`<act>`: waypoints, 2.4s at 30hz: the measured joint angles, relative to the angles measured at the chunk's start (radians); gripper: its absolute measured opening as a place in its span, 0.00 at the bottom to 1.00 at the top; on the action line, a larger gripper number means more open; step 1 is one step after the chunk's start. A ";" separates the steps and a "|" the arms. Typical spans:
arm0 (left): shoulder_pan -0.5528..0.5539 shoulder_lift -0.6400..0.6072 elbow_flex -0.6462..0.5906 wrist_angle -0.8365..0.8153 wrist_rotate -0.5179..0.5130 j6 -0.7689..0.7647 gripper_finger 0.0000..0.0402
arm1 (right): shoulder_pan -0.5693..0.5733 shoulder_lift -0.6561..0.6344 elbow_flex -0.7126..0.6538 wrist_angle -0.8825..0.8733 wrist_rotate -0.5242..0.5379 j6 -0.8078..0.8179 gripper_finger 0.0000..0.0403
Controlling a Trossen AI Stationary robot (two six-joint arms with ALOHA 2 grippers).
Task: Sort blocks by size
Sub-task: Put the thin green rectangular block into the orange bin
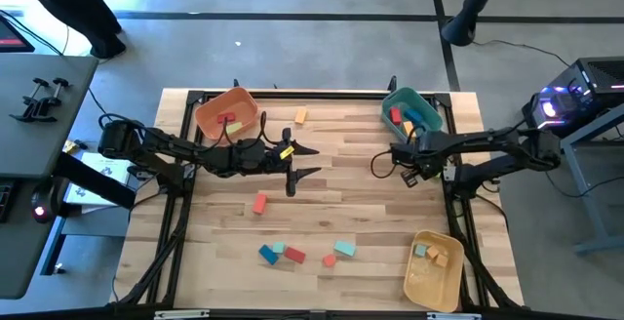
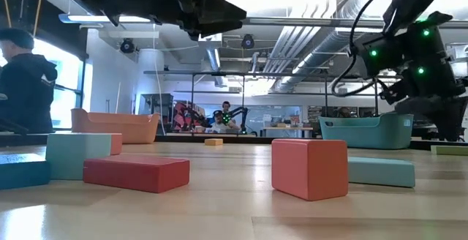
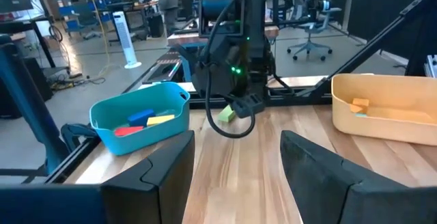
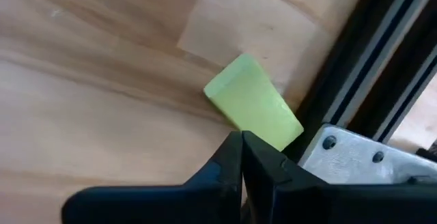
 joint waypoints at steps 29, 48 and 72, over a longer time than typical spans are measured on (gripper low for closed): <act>-0.003 0.000 0.000 0.001 0.000 -0.019 0.50 | -0.019 0.000 0.177 0.241 0.088 -0.361 0.17; -0.002 0.000 0.000 0.007 0.000 -0.019 0.50 | -0.172 0.194 0.154 0.414 0.032 -0.724 0.51; 0.027 0.000 -0.201 0.269 -0.001 -0.078 0.50 | 0.261 0.208 0.153 1.423 0.109 -0.748 0.13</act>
